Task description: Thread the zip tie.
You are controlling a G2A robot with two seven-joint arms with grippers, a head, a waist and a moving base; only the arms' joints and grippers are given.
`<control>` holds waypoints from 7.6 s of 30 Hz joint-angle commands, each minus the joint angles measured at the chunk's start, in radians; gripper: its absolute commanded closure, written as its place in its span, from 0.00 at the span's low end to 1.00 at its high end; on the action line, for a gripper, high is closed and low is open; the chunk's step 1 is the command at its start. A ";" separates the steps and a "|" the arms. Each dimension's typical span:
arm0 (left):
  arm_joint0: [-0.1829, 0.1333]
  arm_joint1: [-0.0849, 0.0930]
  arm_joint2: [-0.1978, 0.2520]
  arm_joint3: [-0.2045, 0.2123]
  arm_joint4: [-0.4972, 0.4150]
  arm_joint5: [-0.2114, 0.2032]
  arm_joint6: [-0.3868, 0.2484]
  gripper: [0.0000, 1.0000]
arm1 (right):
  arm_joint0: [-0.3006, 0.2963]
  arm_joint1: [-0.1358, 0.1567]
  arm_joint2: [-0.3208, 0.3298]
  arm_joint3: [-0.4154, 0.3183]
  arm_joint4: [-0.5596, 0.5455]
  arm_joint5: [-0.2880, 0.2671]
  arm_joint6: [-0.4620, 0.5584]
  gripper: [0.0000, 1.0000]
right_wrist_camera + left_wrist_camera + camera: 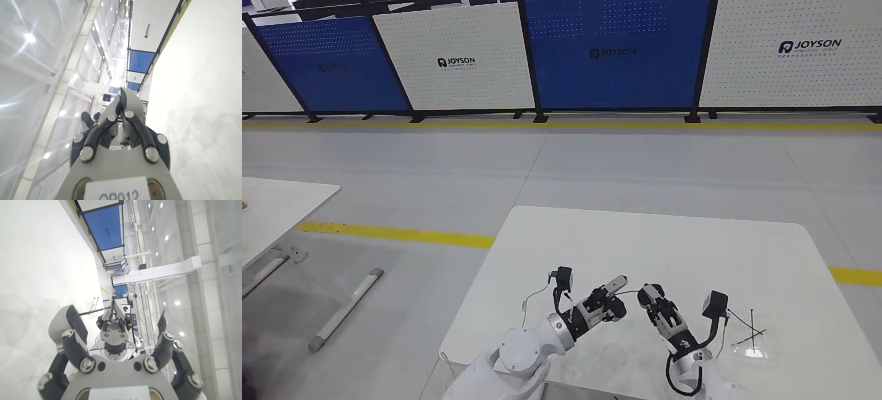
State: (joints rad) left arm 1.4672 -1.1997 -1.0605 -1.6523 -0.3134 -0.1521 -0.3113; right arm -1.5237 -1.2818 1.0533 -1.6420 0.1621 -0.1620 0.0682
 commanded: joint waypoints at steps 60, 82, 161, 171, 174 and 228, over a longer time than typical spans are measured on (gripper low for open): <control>-0.028 0.001 0.018 0.015 -0.013 0.018 -0.013 0.95 | 0.000 0.000 0.000 0.000 0.000 0.000 0.000 1.00; -0.040 -0.001 0.025 0.031 -0.011 0.022 -0.007 0.79 | 0.000 0.000 0.000 0.000 0.000 0.000 0.000 1.00; 0.003 0.022 -0.038 -0.039 -0.040 0.072 -0.108 1.00 | -0.186 0.082 0.481 -0.082 0.360 0.071 0.592 0.00; 0.047 0.038 -0.140 -0.242 -0.211 0.013 -0.222 1.00 | -0.186 0.082 0.481 -0.082 0.360 0.071 0.592 0.00; 0.059 0.043 -0.153 -0.275 -0.226 0.032 -0.246 1.00 | -0.186 0.082 0.481 -0.082 0.360 0.071 0.592 0.00; 0.034 0.036 -0.090 -0.315 -0.118 0.036 -0.163 1.00 | -0.186 0.082 0.481 -0.082 0.360 0.071 0.592 0.00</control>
State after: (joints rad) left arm 1.5041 -1.1643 -1.1614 -1.9739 -0.4817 -0.1394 -0.4813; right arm -1.7099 -1.1999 1.5347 -1.7242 0.5220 -0.0910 0.6602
